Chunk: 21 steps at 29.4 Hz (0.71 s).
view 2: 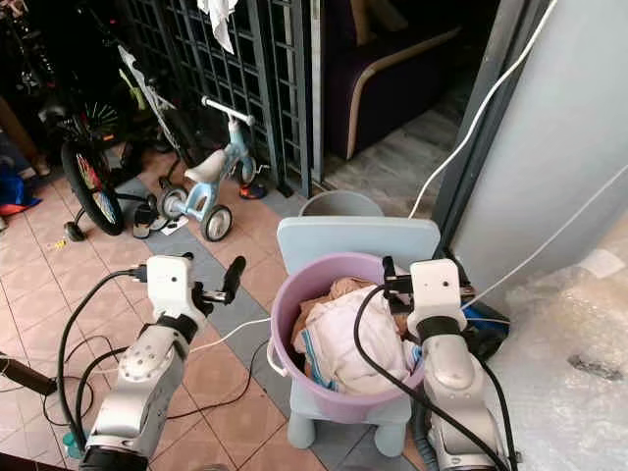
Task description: Clothes washing
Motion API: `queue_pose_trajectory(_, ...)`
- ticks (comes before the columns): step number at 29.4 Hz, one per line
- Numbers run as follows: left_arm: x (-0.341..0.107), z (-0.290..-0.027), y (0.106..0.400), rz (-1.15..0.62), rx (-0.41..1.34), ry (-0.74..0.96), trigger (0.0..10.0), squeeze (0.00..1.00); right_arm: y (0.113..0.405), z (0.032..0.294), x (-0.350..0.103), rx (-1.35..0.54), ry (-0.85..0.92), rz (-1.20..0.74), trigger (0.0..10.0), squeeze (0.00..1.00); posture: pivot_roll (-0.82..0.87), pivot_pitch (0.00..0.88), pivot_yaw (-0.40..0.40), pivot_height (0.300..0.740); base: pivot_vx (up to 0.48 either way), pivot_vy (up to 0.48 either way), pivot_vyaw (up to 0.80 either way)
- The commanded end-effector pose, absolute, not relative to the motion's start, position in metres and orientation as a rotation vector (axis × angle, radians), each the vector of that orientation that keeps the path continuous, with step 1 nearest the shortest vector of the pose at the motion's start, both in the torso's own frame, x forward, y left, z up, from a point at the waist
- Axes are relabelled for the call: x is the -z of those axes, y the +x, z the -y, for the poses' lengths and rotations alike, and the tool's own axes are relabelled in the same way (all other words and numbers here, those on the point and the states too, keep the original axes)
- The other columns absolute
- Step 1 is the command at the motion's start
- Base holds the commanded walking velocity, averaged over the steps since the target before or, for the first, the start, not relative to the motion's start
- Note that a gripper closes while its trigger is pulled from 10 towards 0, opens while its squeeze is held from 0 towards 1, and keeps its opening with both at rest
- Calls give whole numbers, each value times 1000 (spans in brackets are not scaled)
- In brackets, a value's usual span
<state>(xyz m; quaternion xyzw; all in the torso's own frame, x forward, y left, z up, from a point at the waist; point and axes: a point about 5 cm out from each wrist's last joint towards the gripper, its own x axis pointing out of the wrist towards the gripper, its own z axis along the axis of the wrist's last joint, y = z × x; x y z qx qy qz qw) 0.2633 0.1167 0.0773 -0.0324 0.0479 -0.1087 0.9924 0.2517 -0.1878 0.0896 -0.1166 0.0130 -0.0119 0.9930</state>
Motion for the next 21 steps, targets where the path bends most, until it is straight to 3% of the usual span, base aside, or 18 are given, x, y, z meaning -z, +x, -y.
queue_pose_trajectory(1,-76,-132,263,-104,166,-43,10000,0,256,176,-93,-13,-218,-10,10000,784,-12,0,25,740,0,0,0)
queue_pose_trajectory(2,-76,-132,263,-103,166,-43,10000,0,257,176,-93,-16,-218,-9,10000,784,-12,0,25,740,0,0,0)
queue_pose_trajectory(3,-76,-132,263,-109,159,-37,10000,0,257,174,-93,-30,-222,-7,10000,392,-8,0,24,740,0,0,0)
queue_pose_trajectory(4,-75,-133,263,-112,153,-33,10000,0,257,172,-93,-38,-224,-8,10000,216,-6,0,22,740,0,0,0)
queue_pose_trajectory(5,-75,-133,262,-116,148,-29,10000,0,257,171,-93,-45,-226,-9,10000,216,-5,0,20,740,0,0,0)
queue_pose_trajectory(6,-75,-133,262,-117,140,-26,10000,0,257,170,-93,-55,-224,-12,10000,0,0,0,17,740,0,0,0)
queue_pose_trajectory(11,-70,-137,260,-171,97,-15,10000,0,260,164,-87,-116,-229,-65,10000,0,14,0,9,740,0,0,0)
queue_pose_trajectory(15,-63,-143,244,-281,83,28,10000,0,270,155,-73,-238,-262,-217,10000,0,53,79,-10,740,0,0,0)
queue_pose_trajectory(21,-73,-158,220,-280,25,11,10000,0,292,146,-58,-327,-267,-399,10000,0,111,184,-27,740,0,0,0)
